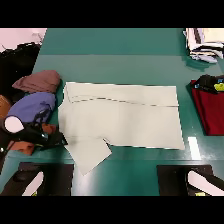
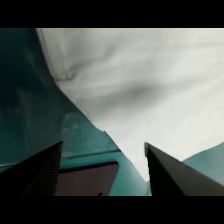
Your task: Fold the shirts.
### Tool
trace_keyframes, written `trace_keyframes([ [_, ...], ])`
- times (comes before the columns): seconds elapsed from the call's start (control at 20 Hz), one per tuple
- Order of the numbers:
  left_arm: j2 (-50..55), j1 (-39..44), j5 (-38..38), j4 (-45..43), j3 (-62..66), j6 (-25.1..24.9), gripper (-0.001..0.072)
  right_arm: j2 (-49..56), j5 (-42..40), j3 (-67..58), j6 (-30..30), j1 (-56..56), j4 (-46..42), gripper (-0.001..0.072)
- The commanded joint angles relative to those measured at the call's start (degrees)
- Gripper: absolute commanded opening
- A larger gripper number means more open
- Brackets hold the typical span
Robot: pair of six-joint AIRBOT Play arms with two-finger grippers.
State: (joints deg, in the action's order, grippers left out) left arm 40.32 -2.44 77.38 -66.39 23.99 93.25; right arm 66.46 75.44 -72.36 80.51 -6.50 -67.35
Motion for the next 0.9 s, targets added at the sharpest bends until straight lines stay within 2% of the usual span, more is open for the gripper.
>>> trace_keyframes([
  [0.0,-2.75,0.02,-3.56,5.31,-5.42,0.83,0.0604,-0.44,0.07,0.02,0.02,0.92,0.22,0.0411],
  [0.15,-2.75,0.02,-9.94,9.86,-6.93,0.74,0.0603,-0.44,0.22,0.02,0.02,0.92,0.35,0.0411],
  [0.25,-2.73,0.02,-13.4,9.9,-7.39,0.79,0.0603,-0.46,0.96,0.02,0.04,0.92,0.37,0.041],
  [0.45,-2.69,0.02,-13.77,11.72,-8.04,0.81,0.0601,-0.5,2.6,0.02,0.02,0.92,0.33,0.041],
  [0.5,-2.69,0.02,-13.64,13.25,-8.02,0.74,0.0457,-0.61,3.28,0.02,0.02,0.9,0.33,0.041],
  [0.55,-2.71,0.02,-13.27,15.1,-7.89,-0.81,0.0156,-0.85,4.15,0.04,0.02,0.57,-0.24,0.041],
  [0.6,-2.71,0.02,-13.18,17.7,-7.65,-3.63,0.0023,-1.18,5.16,0.13,0.0,-0.22,-0.31,0.041],
  [0.75,-2.71,0.02,-10.6,19.67,-4.94,-5.29,0.0024,-4.46,7.43,5.95,0.0,-6.03,-1.09,0.041],
  [0.85,-2.71,0.02,-9.38,19.26,-1.79,-5.75,0.0024,-7.58,9.51,14.4,0.0,-11.26,-6.32,0.0411],
])
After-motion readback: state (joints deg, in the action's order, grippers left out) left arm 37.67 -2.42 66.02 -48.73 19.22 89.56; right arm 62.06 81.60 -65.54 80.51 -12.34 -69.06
